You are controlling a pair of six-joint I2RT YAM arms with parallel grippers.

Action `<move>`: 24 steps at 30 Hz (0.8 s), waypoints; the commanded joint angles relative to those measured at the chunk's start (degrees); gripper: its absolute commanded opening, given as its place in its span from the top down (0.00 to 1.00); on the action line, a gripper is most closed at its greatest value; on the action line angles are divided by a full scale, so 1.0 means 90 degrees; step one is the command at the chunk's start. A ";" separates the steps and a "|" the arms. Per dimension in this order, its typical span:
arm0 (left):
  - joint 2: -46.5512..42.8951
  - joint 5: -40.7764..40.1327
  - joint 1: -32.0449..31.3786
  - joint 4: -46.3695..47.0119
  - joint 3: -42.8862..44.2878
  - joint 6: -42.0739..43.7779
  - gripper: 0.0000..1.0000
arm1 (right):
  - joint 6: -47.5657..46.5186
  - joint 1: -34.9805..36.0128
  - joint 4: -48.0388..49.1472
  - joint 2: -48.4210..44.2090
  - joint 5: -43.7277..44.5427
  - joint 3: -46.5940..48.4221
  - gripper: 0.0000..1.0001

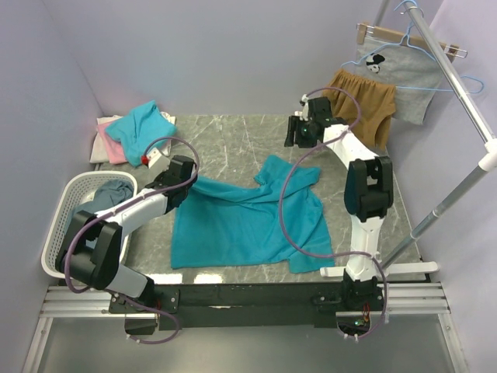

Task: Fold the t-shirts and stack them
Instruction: Flatten out the tshirt

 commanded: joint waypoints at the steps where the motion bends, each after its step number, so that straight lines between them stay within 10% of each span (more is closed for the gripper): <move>1: -0.0016 0.0187 0.0019 -0.0063 0.0209 0.0301 0.99 | -0.0860 0.0044 -0.0743 0.0707 -0.1008 0.0949 0.34; 24: 0.0307 0.0412 0.0088 -0.0112 0.0375 0.0428 0.99 | -0.2180 0.0512 -0.3176 0.2876 -0.1430 0.3176 0.34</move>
